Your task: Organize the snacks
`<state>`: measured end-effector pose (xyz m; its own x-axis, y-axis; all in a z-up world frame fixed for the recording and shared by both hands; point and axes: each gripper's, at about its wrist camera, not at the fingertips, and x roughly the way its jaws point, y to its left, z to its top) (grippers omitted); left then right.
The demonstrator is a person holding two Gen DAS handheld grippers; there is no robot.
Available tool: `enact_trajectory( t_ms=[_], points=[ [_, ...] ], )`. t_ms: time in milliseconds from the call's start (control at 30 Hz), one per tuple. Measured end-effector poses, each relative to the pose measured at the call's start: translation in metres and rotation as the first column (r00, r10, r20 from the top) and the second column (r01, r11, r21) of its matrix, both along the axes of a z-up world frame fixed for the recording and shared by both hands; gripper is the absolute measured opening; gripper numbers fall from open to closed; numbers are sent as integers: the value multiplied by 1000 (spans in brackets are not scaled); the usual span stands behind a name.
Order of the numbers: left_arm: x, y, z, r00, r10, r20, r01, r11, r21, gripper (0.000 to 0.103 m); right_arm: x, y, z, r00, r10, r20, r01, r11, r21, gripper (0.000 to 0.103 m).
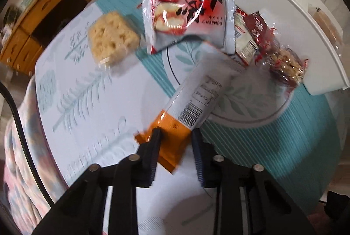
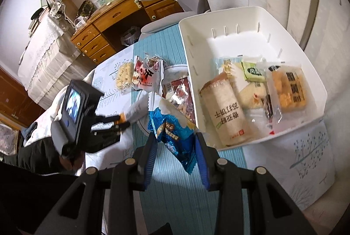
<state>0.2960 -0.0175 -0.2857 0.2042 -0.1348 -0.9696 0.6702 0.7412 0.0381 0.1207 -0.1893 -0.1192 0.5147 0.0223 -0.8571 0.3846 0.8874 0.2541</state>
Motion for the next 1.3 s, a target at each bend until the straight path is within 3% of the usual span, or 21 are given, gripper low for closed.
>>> enact_trajectory(
  t_ms=[133, 300, 333, 400, 433, 500, 567, 733, 933, 1167, 1300],
  points=[
    [-15, 12, 4, 989, 105, -104, -110, 993, -46, 3, 4, -14, 5, 1000, 26, 2, -26, 1000, 11, 35],
    [-26, 23, 14, 974, 188, -129, -199, 977, -75, 6, 11, -28, 14, 997, 70, 9, -70, 997, 12, 35],
    [-24, 27, 19, 968, 213, -130, -226, 969, -96, 10, 12, -32, 15, 997, 77, 10, -78, 997, 11, 35],
    [-18, 30, 22, 959, 243, -144, -260, 958, -121, 31, 14, -39, 17, 996, 92, 8, -92, 996, 9, 35],
    [-13, 30, 21, 957, 253, -141, -271, 955, -123, 36, 15, -41, 17, 995, 96, 5, -96, 995, 9, 35],
    [-7, 28, 19, 956, 269, -113, -281, 954, -105, 59, 18, -48, 17, 995, 102, 0, -102, 995, 9, 35],
    [-3, 24, 14, 960, 271, -75, -277, 958, -70, 65, 19, -55, 17, 995, 103, -8, -102, 995, 9, 35],
    [24, 7, -2, 962, 257, -89, -260, 965, -22, 65, 21, -74, 13, 995, 91, -29, -90, 996, 16, 35],
    [18, -4, -14, 959, 262, -106, -261, 965, 20, 65, 22, -95, 5, 996, 66, -59, -64, 997, 36, 35],
    [15, -14, -14, 948, 302, -103, -302, 953, 19, 48, 23, -111, 3, 995, 72, -68, -68, 996, 58, 35],
    [4, -10, -9, 923, 364, -127, -366, 931, 7, 41, 25, -119, 1, 994, 84, -70, -79, 994, 74, 35]
  ],
)
